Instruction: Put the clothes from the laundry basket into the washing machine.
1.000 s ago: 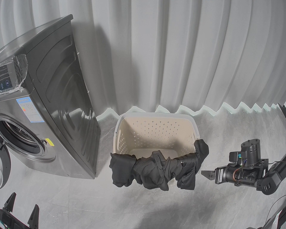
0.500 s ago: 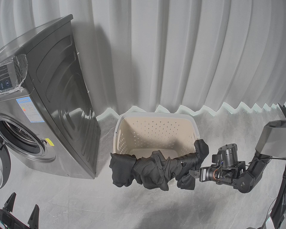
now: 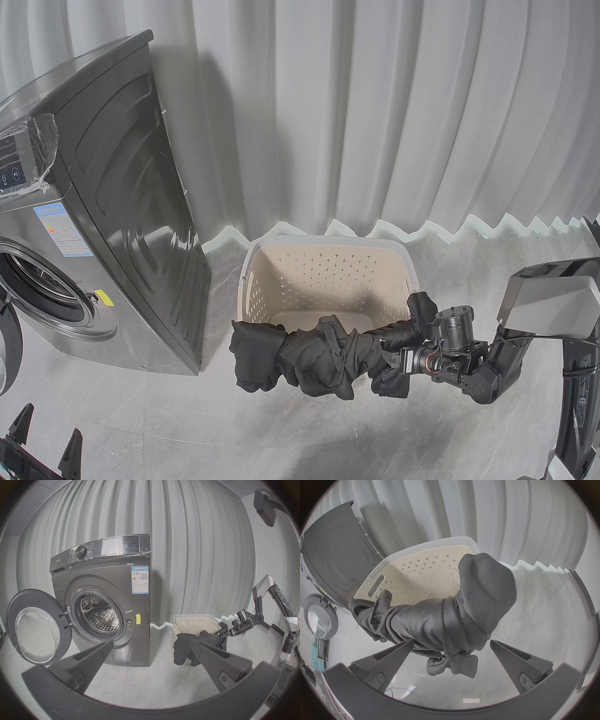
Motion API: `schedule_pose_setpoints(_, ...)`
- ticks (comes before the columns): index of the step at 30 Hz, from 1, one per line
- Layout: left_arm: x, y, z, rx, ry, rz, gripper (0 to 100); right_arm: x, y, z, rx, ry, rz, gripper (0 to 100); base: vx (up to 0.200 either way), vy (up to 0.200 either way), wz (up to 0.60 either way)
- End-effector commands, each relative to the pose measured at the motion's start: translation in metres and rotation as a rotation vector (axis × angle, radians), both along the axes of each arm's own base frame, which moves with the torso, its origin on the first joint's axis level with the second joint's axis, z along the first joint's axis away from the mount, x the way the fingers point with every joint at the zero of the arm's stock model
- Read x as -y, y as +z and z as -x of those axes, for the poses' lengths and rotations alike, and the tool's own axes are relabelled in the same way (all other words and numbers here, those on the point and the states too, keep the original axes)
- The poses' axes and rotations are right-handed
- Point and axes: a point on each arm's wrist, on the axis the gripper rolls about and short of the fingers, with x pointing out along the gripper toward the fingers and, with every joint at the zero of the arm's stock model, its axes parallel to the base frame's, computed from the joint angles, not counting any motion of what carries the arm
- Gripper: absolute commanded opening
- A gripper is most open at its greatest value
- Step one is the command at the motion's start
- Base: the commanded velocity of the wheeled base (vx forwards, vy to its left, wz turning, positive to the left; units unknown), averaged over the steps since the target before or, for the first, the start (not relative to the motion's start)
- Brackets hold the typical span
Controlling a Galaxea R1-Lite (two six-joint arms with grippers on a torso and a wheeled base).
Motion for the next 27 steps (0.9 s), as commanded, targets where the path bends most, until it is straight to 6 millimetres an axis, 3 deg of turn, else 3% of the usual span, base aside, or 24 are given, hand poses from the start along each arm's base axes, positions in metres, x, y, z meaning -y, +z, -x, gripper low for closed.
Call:
schedule_pose_setpoints(1,0.000,-0.005,0.000,0.002,0.001,0.000,100,-0.002,-0.005,-0.004,0.001,0.001,-0.001,100,0.000,0.000,0.00)
schedule_pose_setpoints(11,0.000,-0.005,0.000,0.002,-0.001,0.000,100,-0.001,-0.001,-0.010,0.040,-0.005,-0.015,100,0.000,0.000,0.00)
schedule_pose_setpoints(12,0.000,-0.005,0.000,0.002,-0.001,0.000,100,-0.001,-0.001,-0.010,0.040,-0.005,-0.015,0,0.000,0.000,0.00)
schedule_pose_setpoints(27,0.000,-0.005,0.000,0.002,0.001,0.002,100,-0.002,0.003,-0.001,0.053,0.015,-0.027,0,0.000,0.000,0.00)
